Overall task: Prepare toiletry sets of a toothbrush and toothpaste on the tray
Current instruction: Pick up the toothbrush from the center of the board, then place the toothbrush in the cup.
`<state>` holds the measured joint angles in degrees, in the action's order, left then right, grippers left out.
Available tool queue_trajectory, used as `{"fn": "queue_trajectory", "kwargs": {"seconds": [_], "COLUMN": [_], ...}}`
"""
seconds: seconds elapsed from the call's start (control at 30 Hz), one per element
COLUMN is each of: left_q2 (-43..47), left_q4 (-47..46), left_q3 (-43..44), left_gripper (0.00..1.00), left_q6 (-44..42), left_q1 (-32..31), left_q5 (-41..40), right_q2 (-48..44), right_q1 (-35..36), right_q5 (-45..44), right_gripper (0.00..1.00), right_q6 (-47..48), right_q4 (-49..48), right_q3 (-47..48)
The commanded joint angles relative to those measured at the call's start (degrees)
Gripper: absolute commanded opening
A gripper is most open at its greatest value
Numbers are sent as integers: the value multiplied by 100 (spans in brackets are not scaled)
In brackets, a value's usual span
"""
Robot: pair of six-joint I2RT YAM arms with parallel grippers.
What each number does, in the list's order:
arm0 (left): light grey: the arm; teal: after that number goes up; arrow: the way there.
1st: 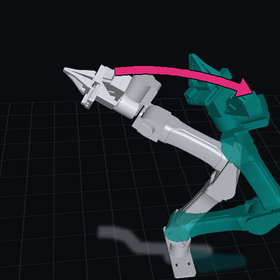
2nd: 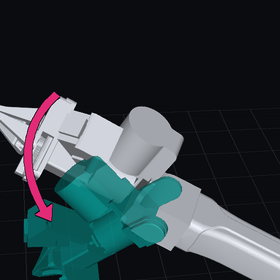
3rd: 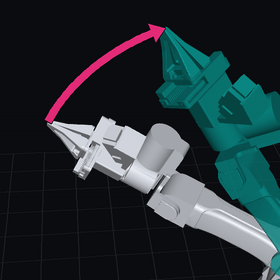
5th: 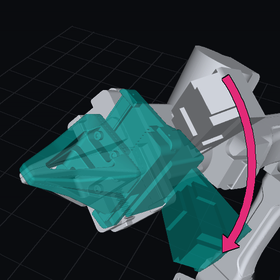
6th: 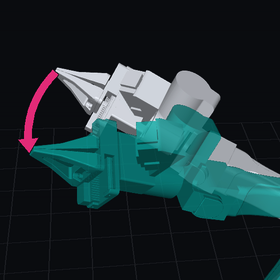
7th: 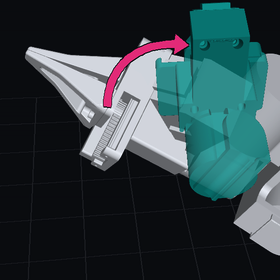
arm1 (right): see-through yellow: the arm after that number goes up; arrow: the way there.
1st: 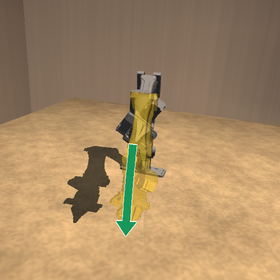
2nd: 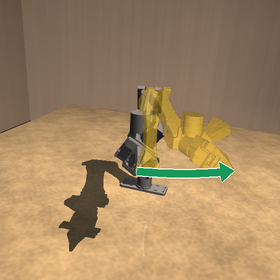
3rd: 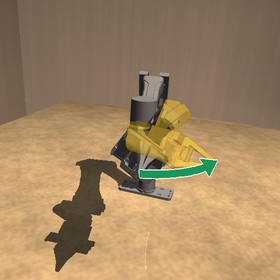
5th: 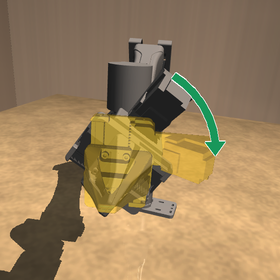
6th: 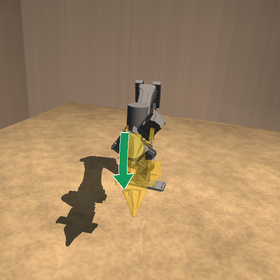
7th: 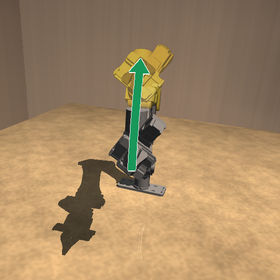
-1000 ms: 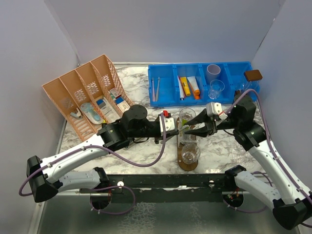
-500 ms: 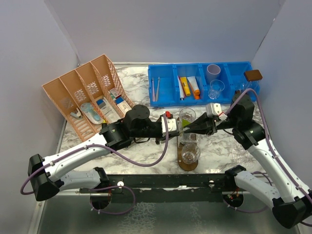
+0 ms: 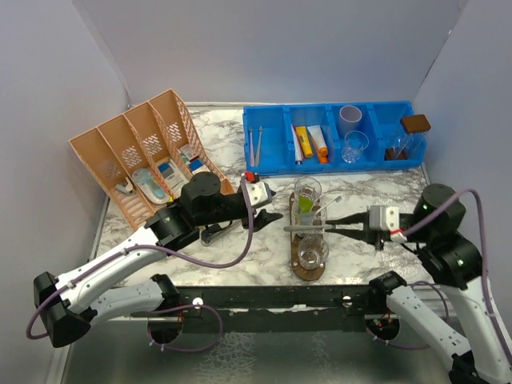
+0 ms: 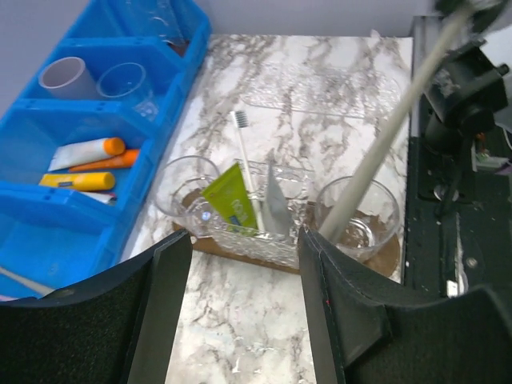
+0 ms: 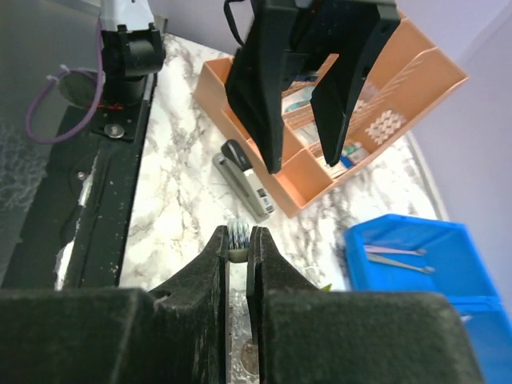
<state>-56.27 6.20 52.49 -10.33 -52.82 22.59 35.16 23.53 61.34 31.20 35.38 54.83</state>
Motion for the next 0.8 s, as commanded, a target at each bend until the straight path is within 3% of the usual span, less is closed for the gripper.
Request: {"fn": "queue_trajectory", "kwargs": {"seconds": [0.0, 0.13, 0.43, 0.53, 0.77], "left_q2": [273, 387, 585, 625, 625], "left_q4": [-549, -666, -788, -832, -859], "left_q3": [-173, -280, -437, -480, -503], "left_gripper": [59, 59, 60, 60, 60], "left_q6": [244, 269, 276, 277, 287], "left_q1": [305, 435, 504, 507, 514], "left_q5": [-238, -604, -1117, -1172, -1220], "right_q2": [-486, -611, -828, -876, -925], "right_q1": [3, 7, 73, 73, 73], "right_q5": [-612, -888, -1640, -1966, -2680], "right_gripper": [1, 1, 1, 1, 1], "right_q6": [796, 1298, 1220, 1042, 359], "right_q4": [1590, 2660, 3562, 3576, 2573], "right_q3": [553, 1030, 1399, 1430, 889]}}
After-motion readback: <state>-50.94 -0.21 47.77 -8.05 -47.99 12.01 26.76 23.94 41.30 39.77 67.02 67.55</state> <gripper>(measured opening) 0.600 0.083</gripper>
